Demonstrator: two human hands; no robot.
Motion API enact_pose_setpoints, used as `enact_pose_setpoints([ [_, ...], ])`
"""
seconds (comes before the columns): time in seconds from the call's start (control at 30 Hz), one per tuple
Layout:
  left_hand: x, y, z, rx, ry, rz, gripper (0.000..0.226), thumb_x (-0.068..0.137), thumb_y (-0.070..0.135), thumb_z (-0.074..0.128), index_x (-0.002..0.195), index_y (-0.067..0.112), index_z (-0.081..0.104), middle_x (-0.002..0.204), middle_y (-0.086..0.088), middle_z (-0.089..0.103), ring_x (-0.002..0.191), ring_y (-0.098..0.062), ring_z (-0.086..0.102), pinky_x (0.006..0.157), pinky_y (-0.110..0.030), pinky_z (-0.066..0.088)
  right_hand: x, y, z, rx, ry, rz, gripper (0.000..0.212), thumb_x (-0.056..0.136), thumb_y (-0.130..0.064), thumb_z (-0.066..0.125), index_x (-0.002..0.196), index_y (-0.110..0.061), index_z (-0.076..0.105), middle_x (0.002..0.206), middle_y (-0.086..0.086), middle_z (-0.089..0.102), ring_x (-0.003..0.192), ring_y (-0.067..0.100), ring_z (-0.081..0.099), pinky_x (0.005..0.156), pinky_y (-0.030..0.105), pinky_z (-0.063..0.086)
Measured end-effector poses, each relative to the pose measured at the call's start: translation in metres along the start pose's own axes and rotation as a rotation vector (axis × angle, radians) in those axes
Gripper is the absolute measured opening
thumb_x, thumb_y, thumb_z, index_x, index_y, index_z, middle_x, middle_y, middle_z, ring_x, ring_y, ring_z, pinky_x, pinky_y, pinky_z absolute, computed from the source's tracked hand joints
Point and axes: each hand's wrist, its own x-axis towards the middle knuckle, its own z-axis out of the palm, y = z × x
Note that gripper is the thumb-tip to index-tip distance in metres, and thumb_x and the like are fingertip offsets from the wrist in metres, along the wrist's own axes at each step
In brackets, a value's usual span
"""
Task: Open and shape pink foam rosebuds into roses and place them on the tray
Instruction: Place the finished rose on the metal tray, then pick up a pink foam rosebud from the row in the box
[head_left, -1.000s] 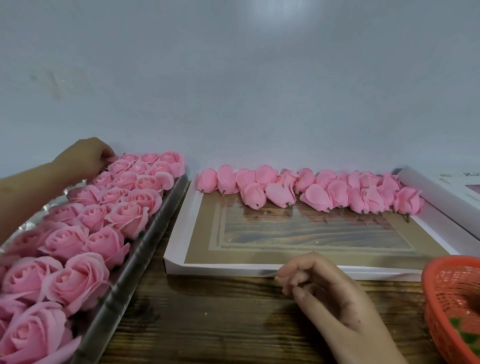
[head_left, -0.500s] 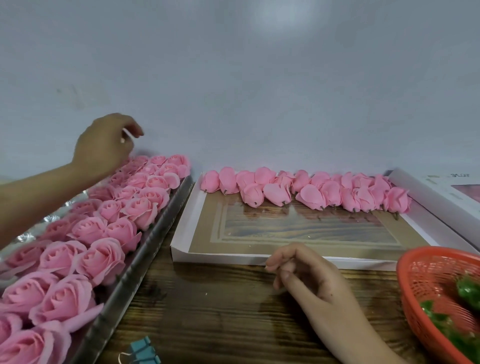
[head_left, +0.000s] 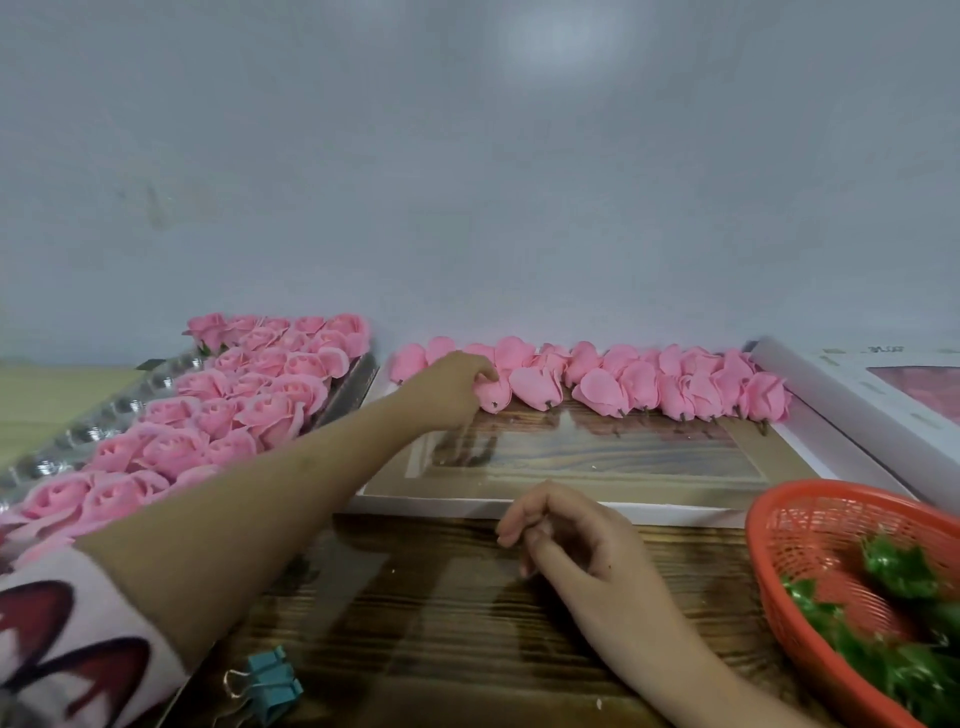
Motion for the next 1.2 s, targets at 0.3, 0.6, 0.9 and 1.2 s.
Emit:
enact_pose_setpoints([
  [0.3,0.017,-0.011,0.026,0.122,0.142,-0.043,0.032,0.065,0.037,0.051,0.094,0.027,0.061,0.089,0.007,0.052,0.084,-0.020,0.056,0.076,-0.045,0.051,0.000,0.003,-0.002,-0.033,-0.024,-0.015,0.038,0.087,0.014,0.050,0.080,-0.019,0.067,0.063,-0.003,0.057,0.064,0.023,0.061,0.065,0.034,0.045],
  [0.6,0.022,-0.008,0.029,0.029,0.216,-0.078,0.006,0.080,0.021,0.057,0.085,0.019,0.054,0.086,0.004,0.048,0.077,-0.015,0.047,0.075,-0.041,0.050,0.001,0.002,-0.002,0.001,-0.038,0.008,0.039,0.085,0.017,0.049,0.080,-0.018,0.066,0.070,-0.001,0.063,0.061,0.009,0.060,0.065,0.025,0.046],
  [0.9,-0.017,0.014,0.015,-0.200,0.378,-0.058,0.027,0.065,0.022,0.068,0.084,0.025,0.050,0.083,-0.004,0.058,0.081,-0.024,0.052,0.069,-0.035,0.043,0.004,0.006,-0.001,0.153,0.054,0.071,0.036,0.086,0.022,0.044,0.083,-0.007,0.066,0.076,0.003,0.067,0.059,0.009,0.057,0.061,0.018,0.043],
  [1.2,-0.104,0.074,0.019,-0.447,0.464,0.128,0.052,0.065,0.011,0.079,0.108,0.022,0.051,0.090,0.017,0.054,0.084,0.006,0.050,0.067,-0.007,0.036,0.005,0.004,-0.002,0.363,0.200,0.139,0.022,0.093,-0.020,0.054,0.114,-0.017,0.060,0.080,-0.001,0.068,0.062,0.013,0.062,0.049,0.023,0.048],
])
